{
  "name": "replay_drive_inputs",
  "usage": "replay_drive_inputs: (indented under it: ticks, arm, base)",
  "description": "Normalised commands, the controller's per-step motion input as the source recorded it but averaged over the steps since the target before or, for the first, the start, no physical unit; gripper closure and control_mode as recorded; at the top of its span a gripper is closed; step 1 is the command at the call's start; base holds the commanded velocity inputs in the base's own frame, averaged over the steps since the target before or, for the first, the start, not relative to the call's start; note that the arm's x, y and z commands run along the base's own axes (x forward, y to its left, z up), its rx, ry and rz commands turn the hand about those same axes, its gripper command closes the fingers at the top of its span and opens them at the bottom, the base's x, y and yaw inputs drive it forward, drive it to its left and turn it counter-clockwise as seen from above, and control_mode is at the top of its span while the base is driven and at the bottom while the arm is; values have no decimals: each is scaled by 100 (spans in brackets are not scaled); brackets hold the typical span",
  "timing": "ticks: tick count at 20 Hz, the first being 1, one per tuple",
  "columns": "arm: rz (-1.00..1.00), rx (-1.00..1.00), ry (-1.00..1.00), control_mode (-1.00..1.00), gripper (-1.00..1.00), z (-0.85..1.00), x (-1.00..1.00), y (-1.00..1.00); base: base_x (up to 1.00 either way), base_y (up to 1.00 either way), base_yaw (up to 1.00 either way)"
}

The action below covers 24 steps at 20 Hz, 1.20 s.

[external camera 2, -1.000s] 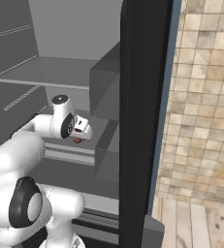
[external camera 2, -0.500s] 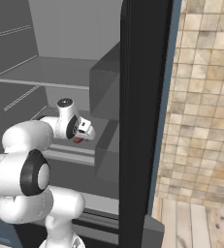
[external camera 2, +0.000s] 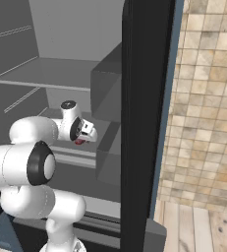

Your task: Retrieve the sausage and cheese from the fridge and place them on the cutting board on the counter.

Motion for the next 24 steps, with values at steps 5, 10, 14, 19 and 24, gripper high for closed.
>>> replay_drive_inputs:
  ticks: [5, 10, 14, 19, 24]
  arm:
    - [0, 0, 1, -100, 100, -6, 0, 0]
    - [0, 0, -15, -100, 100, 2, -63, -8]
    - [0, 0, -31, -100, 100, 38, -100, -29]
    - [0, -2, -30, -100, 100, 97, -100, -21]
    - [4, -5, -13, -100, 100, 82, -100, -1]
  base:
    - [0, 0, 0]
    - [0, 0, 0]
    - [0, 0, 0]
    - [0, 0, 0]
    - [0, 0, 0]
